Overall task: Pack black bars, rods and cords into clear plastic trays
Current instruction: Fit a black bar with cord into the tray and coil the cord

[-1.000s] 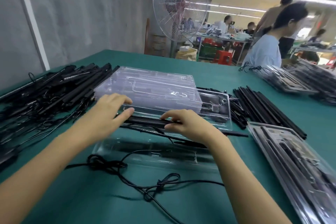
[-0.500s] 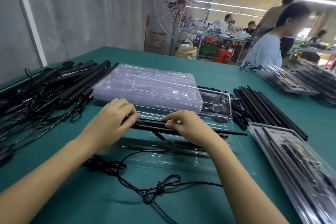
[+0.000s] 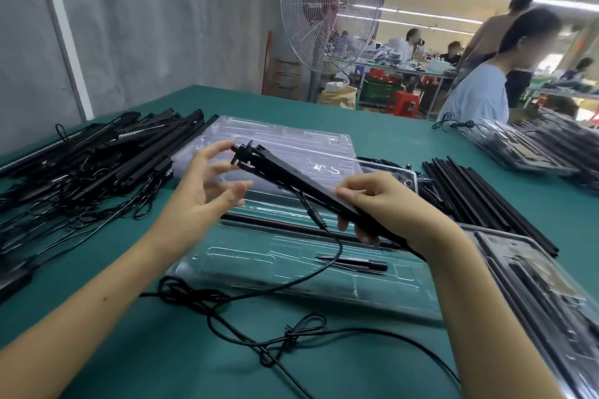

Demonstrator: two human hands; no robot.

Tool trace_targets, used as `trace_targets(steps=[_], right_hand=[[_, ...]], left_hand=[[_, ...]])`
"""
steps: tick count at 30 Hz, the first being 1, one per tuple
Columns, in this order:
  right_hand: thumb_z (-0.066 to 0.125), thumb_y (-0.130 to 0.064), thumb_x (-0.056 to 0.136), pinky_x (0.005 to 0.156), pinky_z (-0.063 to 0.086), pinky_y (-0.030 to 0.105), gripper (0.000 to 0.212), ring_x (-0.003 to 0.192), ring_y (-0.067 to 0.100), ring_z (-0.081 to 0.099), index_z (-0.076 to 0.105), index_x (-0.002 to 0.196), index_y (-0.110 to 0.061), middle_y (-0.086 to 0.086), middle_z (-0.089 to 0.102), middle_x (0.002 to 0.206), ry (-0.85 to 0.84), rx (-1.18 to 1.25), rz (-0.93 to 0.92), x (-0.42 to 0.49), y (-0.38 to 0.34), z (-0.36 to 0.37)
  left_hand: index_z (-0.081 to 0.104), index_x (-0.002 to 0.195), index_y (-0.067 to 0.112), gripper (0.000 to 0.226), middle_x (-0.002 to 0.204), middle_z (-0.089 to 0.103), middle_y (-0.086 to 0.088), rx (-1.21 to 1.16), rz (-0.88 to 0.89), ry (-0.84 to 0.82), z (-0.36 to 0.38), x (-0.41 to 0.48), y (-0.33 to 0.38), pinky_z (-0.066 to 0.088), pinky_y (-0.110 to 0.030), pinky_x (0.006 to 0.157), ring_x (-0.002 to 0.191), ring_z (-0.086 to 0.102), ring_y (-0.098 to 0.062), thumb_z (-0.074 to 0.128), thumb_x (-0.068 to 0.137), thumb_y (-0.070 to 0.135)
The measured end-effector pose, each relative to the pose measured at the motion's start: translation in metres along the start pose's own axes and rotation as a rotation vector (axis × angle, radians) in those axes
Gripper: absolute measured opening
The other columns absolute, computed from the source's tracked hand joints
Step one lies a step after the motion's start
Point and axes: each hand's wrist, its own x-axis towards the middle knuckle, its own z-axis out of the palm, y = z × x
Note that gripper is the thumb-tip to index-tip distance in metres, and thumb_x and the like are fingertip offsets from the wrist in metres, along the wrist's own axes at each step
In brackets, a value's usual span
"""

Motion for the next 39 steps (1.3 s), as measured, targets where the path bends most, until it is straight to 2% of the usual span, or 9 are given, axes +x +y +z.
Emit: trace_targets(steps=[5, 10, 13, 16, 19, 24, 29, 35, 39], right_hand=[[0.045, -0.023, 0.1, 0.034, 0.037, 0.02, 0.027, 0.037, 0.014, 0.047, 0.056, 0.077, -0.014, 0.009, 0.062, 0.063, -0.169, 0.064, 0.101, -0.006, 0.005, -0.002], [0.043, -0.036, 0.099, 0.038, 0.043, 0.022, 0.027, 0.043, 0.02, 0.057, 0.056, 0.094, -0.013, 0.014, 0.065, 0.067, -0.242, 0.151, 0.193, -0.003, 0.012, 0.001], [0.052, -0.055, 0.086, 0.059, 0.053, 0.027, 0.039, 0.068, 0.016, 0.069, 0.06, 0.103, -0.021, 0.005, 0.073, 0.087, -0.244, 0.018, 0.156, 0.0, 0.015, -0.003], [0.07, -0.05, 0.075, 0.077, 0.05, 0.03, 0.034, 0.081, 0.014, 0.068, 0.062, 0.103, -0.032, -0.004, 0.071, 0.089, -0.234, -0.252, 0.157, 0.003, 0.022, -0.008], [0.072, -0.04, 0.079, 0.083, 0.045, 0.029, 0.023, 0.083, 0.012, 0.063, 0.063, 0.099, -0.034, -0.006, 0.067, 0.087, -0.155, -0.344, 0.183, 0.007, 0.03, -0.009], [0.063, -0.028, 0.088, 0.076, 0.046, 0.025, 0.008, 0.081, 0.013, 0.062, 0.07, 0.09, -0.028, 0.001, 0.068, 0.09, -0.035, -0.383, 0.144, 0.007, 0.034, -0.011], [0.061, -0.026, 0.089, 0.062, 0.038, 0.019, 0.006, 0.067, 0.004, 0.052, 0.067, 0.089, -0.026, -0.008, 0.059, 0.078, -0.027, -0.461, 0.127, 0.016, 0.043, 0.0], [0.06, -0.021, 0.088, 0.071, 0.049, 0.027, 0.011, 0.067, 0.007, 0.058, 0.064, 0.08, -0.026, -0.006, 0.068, 0.071, -0.045, -0.509, 0.154, 0.021, 0.046, 0.007], [0.058, -0.019, 0.09, 0.059, 0.042, 0.02, 0.007, 0.061, 0.005, 0.054, 0.063, 0.085, -0.022, -0.005, 0.067, 0.071, -0.091, -0.497, 0.172, 0.022, 0.044, 0.008]], left_hand=[[0.053, 0.123, 0.038, 0.041, 0.082, 0.058, -0.001, -0.046, 0.072, -0.015, 0.004, 0.001, 0.003, 0.056, -0.03, 0.082, 0.078, 0.064, -0.007, 0.064, 0.084, 0.031], [0.06, 0.113, 0.021, 0.041, 0.099, 0.072, -0.009, -0.181, -0.095, -0.024, -0.005, -0.002, -0.007, 0.056, -0.023, 0.074, 0.086, 0.071, -0.025, 0.068, 0.073, 0.024], [0.06, 0.11, 0.009, 0.041, 0.088, 0.074, -0.01, -0.257, -0.212, 0.058, -0.009, 0.003, -0.017, 0.056, -0.022, 0.07, 0.079, 0.072, -0.024, 0.068, 0.07, 0.018], [0.061, 0.104, 0.005, 0.035, 0.078, 0.073, -0.01, -0.271, -0.292, 0.121, -0.013, 0.004, -0.027, 0.056, -0.021, 0.065, 0.07, 0.072, -0.022, 0.067, 0.07, 0.015], [0.061, 0.098, 0.01, 0.019, 0.07, 0.073, -0.008, -0.148, -0.346, 0.109, -0.011, 0.004, -0.035, 0.055, -0.022, 0.055, 0.066, 0.071, -0.02, 0.066, 0.079, 0.009], [0.061, 0.093, 0.024, 0.01, 0.067, 0.072, 0.008, 0.205, -0.363, 0.06, -0.014, 0.006, -0.044, 0.045, -0.016, 0.043, 0.055, 0.065, -0.003, 0.067, 0.086, 0.02], [0.06, 0.09, 0.036, 0.007, 0.066, 0.069, 0.008, 0.54, -0.338, 0.028, -0.019, 0.008, -0.051, 0.045, -0.024, 0.062, 0.059, 0.06, -0.006, 0.066, 0.086, 0.034], [0.058, 0.093, 0.032, 0.007, 0.07, 0.059, 0.008, 0.798, -0.288, -0.075, -0.021, 0.004, -0.057, 0.035, -0.016, 0.057, 0.065, 0.052, -0.001, 0.062, 0.088, 0.034], [0.06, 0.11, 0.024, 0.023, 0.071, 0.058, 0.007, 0.84, -0.293, -0.092, -0.02, 0.004, -0.057, 0.034, -0.015, 0.057, 0.068, 0.052, -0.001, 0.059, 0.09, 0.035]])
